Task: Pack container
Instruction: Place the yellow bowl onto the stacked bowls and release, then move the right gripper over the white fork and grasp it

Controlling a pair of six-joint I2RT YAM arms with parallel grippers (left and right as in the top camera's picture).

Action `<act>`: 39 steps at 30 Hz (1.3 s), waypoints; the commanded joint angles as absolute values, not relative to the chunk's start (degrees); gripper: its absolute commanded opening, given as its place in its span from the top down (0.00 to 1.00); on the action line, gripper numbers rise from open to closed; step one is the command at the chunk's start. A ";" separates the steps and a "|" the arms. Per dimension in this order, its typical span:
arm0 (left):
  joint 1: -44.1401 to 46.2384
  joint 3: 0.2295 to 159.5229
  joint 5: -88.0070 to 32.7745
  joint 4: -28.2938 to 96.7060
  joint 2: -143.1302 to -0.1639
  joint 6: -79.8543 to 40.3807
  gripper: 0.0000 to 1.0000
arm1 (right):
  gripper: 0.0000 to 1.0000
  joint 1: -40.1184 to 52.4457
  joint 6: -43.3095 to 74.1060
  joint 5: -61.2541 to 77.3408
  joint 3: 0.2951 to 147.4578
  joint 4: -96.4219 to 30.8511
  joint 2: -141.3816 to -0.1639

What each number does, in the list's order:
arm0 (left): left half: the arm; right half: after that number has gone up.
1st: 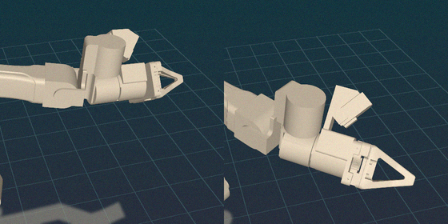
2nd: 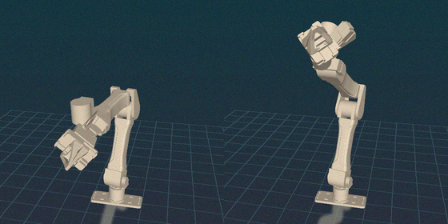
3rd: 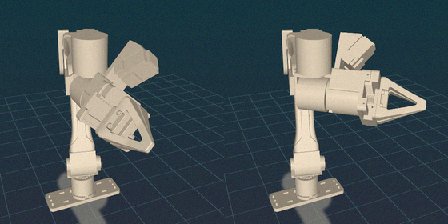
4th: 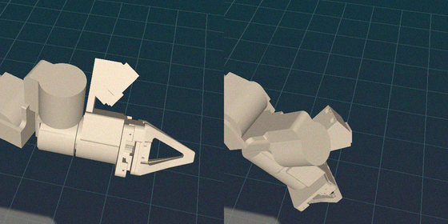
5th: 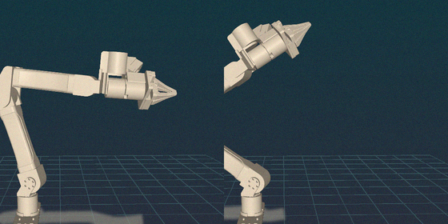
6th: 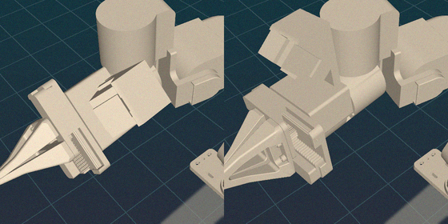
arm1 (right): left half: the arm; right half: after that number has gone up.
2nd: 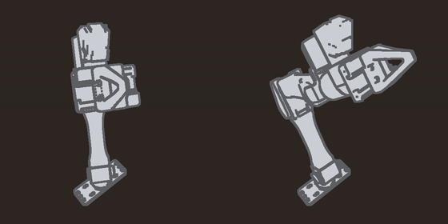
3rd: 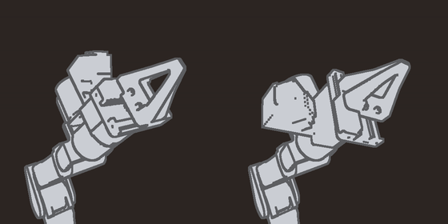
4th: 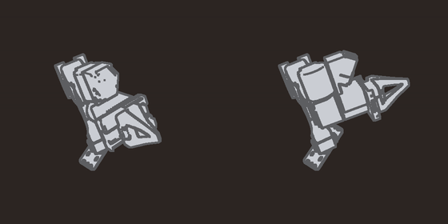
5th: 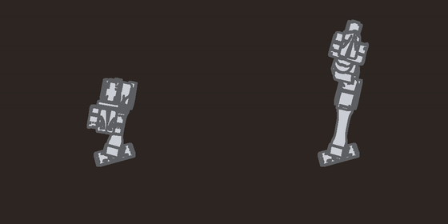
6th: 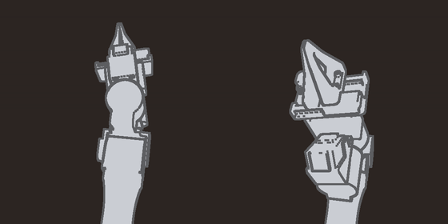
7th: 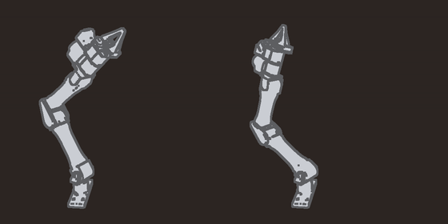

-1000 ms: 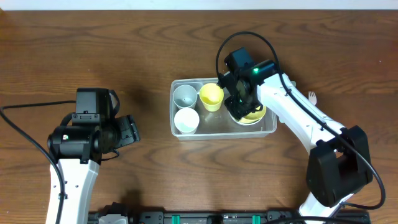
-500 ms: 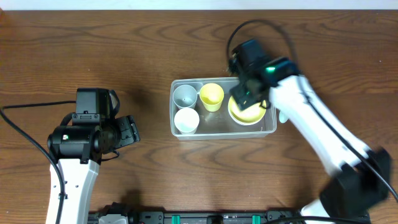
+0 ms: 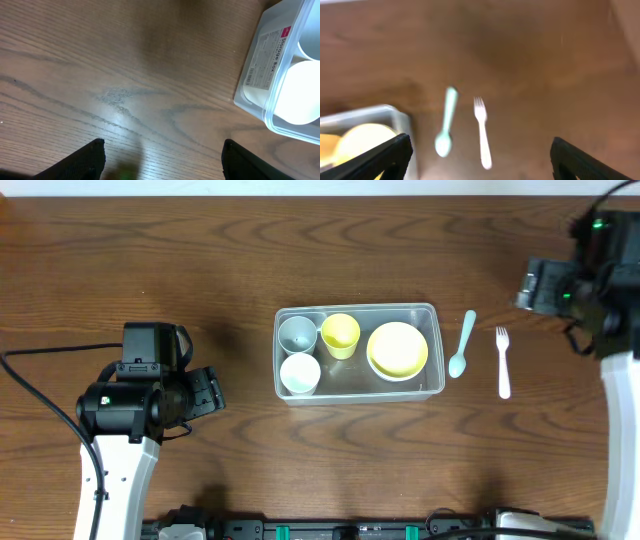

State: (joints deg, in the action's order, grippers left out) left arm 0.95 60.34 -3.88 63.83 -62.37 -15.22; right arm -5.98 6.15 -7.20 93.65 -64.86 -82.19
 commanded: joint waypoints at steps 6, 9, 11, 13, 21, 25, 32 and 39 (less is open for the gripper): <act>0.67 60.20 -3.03 63.96 -62.48 -15.55 0.25 | 0.11 -10.81 3.88 -2.07 88.33 -64.45 -96.71; 0.67 60.20 -3.03 63.96 -62.48 -15.55 0.25 | 0.10 -10.87 2.68 -2.07 88.33 -62.67 -102.59; 0.67 60.20 -3.03 63.96 -62.48 -15.55 0.25 | 0.10 -10.94 1.87 -2.02 88.33 -61.12 -105.95; 0.67 60.20 -3.01 63.94 -62.48 -15.55 0.25 | 0.10 -10.92 0.67 -1.56 88.33 -59.72 -109.21; 0.67 60.20 -3.01 63.94 -62.48 -15.55 0.25 | 0.10 -11.00 -0.10 -1.08 88.33 -57.36 -118.61; 0.67 60.20 -3.01 63.94 -62.48 -15.55 0.25 | 0.11 -11.55 -0.08 -1.04 88.33 -56.27 -121.75; 0.67 60.20 -3.01 63.94 -62.48 -15.55 0.25 | 0.11 -12.01 -0.36 -1.02 88.33 -54.78 -123.87; 0.67 60.20 -3.03 63.96 -62.48 -15.55 0.25 | 0.11 -12.43 -0.95 -0.49 88.31 -54.19 -123.90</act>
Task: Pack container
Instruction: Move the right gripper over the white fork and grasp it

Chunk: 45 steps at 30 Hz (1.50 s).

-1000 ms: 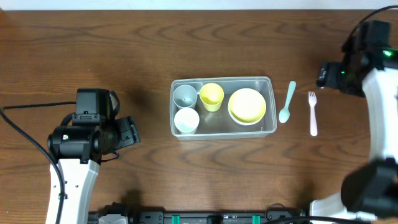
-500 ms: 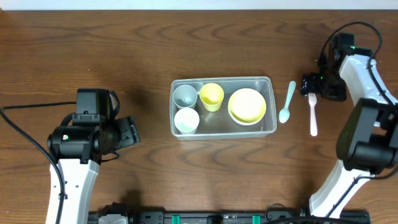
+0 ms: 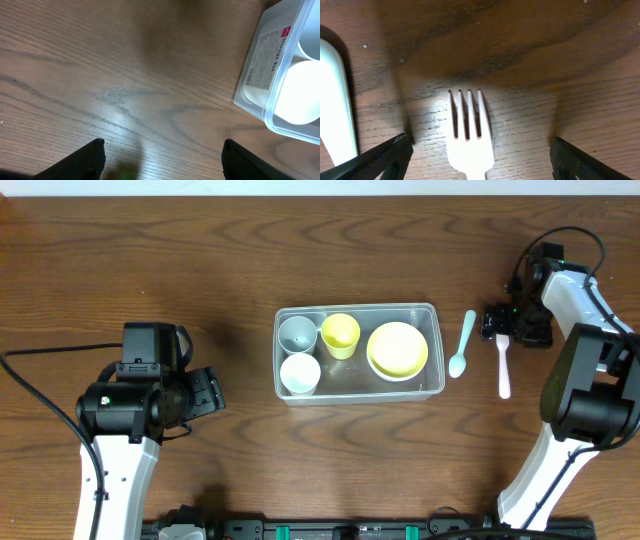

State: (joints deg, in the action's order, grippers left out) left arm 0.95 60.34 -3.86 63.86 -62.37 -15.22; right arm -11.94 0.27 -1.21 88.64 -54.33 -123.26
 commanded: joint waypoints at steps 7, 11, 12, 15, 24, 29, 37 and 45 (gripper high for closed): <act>0.67 60.20 -3.03 64.01 -62.48 -15.55 0.25 | 0.11 -12.47 -0.95 0.30 88.25 -54.50 -123.90; 0.67 60.20 -3.03 64.01 -62.48 -15.55 0.25 | 0.11 -12.47 -0.95 0.30 87.81 -54.48 -123.90; 0.67 60.20 -3.03 64.01 -62.48 -15.55 0.25 | 0.11 -12.47 -0.95 0.30 87.53 -54.37 -123.90; 0.67 60.20 -3.03 64.01 -62.48 -15.55 0.25 | 0.11 -12.47 -0.95 0.30 86.61 -53.78 -123.90; 0.67 60.20 -3.03 64.01 -62.48 -15.55 0.25 | 0.11 -12.47 -0.93 0.30 85.32 -53.06 -123.90; 0.67 60.20 -3.03 64.01 -62.48 -15.55 0.25 | 0.17 -12.47 -0.91 0.30 85.30 -53.15 -123.90; 0.67 60.20 -3.03 64.01 -62.48 -15.55 0.25 | 0.52 -12.47 -0.91 0.30 85.30 -53.21 -123.90; 0.67 60.20 -3.03 64.01 -62.48 -15.55 0.25 | 0.70 -12.47 -0.91 0.30 85.30 -53.34 -123.90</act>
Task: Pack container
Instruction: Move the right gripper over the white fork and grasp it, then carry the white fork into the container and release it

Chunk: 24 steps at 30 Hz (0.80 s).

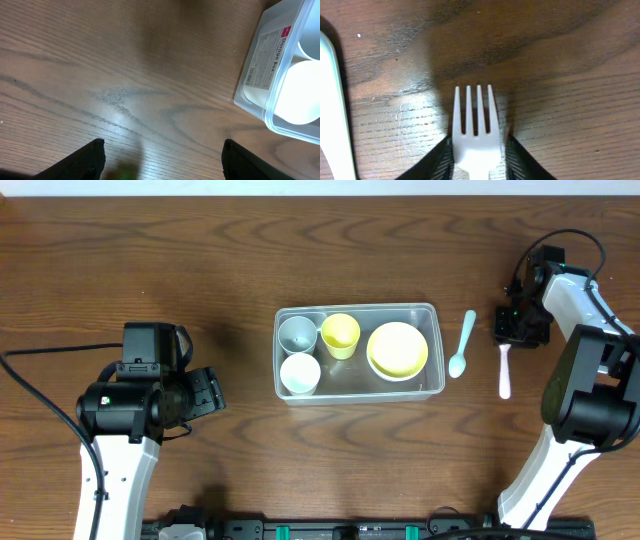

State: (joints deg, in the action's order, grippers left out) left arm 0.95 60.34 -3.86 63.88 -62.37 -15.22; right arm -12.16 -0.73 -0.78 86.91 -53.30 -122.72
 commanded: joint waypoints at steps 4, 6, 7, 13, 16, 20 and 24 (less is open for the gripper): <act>0.67 60.20 -3.03 64.01 -62.48 -15.55 0.25 | 0.75 -12.47 -0.91 0.30 85.30 -53.34 -123.90; 0.67 60.20 -3.03 64.01 -62.48 -15.55 0.25 | 0.76 -12.47 -0.91 0.30 85.32 -53.34 -123.90; 0.67 60.20 -3.03 64.01 -62.48 -15.55 0.25 | 0.77 -12.47 -0.91 0.30 85.32 -53.34 -123.90; 0.67 60.20 -3.03 64.01 -62.48 -15.55 0.25 | 0.83 -12.47 -0.91 0.30 85.32 -53.34 -123.87; 0.67 60.20 -3.03 64.01 -62.48 -15.55 0.25 | 0.85 -12.47 0.34 0.30 85.47 -53.56 -123.42; 0.67 60.20 -3.01 64.01 -62.48 -15.53 0.25 | 0.87 -12.38 0.40 0.47 86.72 -55.05 -119.74; 0.67 60.20 -3.03 64.01 -62.48 -15.53 0.25 | 0.87 -11.62 0.01 3.03 88.42 -56.38 -112.09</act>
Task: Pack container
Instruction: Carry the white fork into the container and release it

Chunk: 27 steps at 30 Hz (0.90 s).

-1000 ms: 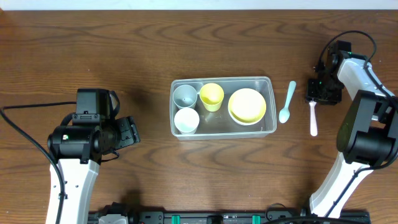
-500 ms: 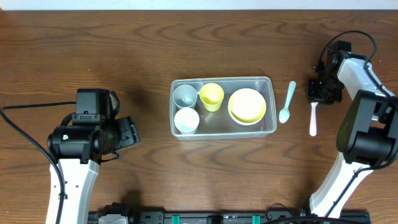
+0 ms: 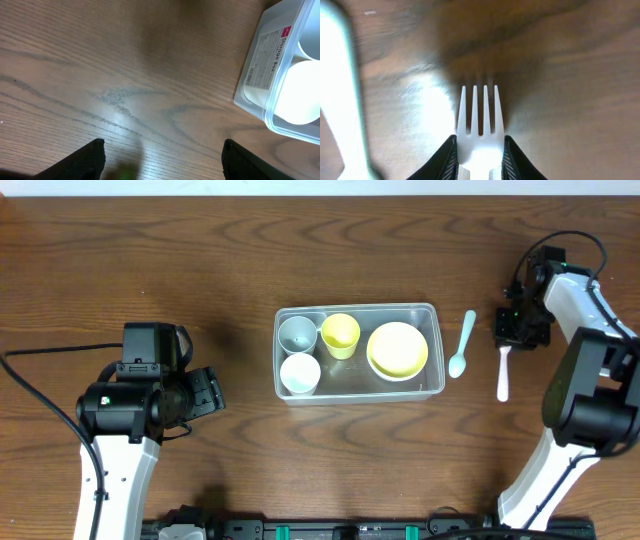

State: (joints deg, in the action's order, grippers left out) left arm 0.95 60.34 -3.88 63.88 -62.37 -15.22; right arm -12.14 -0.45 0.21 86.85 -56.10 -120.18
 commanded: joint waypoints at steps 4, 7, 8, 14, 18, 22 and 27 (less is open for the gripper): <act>0.67 60.20 -3.03 64.01 -62.48 -15.53 0.25 | 0.87 -8.84 -3.62 8.05 88.47 -56.16 -101.93; 0.67 60.20 -3.03 64.03 -62.48 -15.53 0.25 | 0.87 -4.16 -10.00 13.23 88.47 -55.90 -94.48; 0.67 60.20 -3.03 64.05 -62.48 -15.53 0.25 | 0.85 -2.39 -12.49 14.87 88.47 -55.92 -92.66; 0.67 60.20 -3.03 64.55 -62.48 -15.55 0.25 | 0.83 13.26 -28.99 18.24 88.47 -56.88 -85.97; 0.67 60.20 -3.03 65.17 -62.48 -15.55 0.25 | 0.72 22.15 -37.10 18.24 88.38 -58.67 -86.54; 0.67 60.20 -3.03 65.32 -62.48 -15.55 0.25 | 0.69 27.99 -40.40 18.22 88.38 -60.12 -88.88; 0.67 60.20 -3.03 65.30 -62.48 -15.55 0.25 | 0.71 31.66 -41.47 18.17 88.38 -60.93 -92.75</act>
